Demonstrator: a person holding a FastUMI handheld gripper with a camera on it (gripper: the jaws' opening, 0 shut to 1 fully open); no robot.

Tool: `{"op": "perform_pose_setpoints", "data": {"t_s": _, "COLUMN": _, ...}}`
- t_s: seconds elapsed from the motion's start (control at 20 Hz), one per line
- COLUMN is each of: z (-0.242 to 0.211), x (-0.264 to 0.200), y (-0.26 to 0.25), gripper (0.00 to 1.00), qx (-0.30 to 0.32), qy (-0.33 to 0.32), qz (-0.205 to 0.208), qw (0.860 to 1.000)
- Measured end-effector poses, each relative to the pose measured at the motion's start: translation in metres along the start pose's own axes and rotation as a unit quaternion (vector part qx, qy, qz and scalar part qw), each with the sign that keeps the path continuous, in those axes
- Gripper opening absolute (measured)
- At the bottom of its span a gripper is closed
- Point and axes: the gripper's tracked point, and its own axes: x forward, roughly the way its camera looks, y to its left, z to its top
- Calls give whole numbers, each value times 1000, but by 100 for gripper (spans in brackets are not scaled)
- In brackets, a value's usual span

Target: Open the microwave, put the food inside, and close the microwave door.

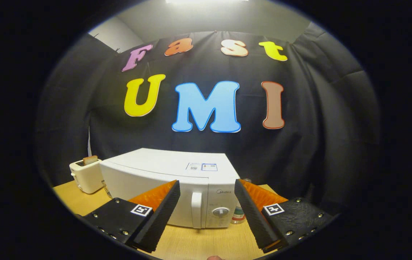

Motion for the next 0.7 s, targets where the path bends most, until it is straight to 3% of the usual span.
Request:
{"op": "perform_pose_setpoints", "data": {"t_s": 0.3, "z": -61, "x": 39, "y": 14, "gripper": 97, "qx": -20, "qy": 61, "qz": 35, "qw": 997}}
{"op": "perform_pose_setpoints", "data": {"t_s": 0.7, "z": -101, "x": 69, "y": 27, "gripper": 96, "qx": 15, "qy": 111, "qz": 58, "qw": 992}}
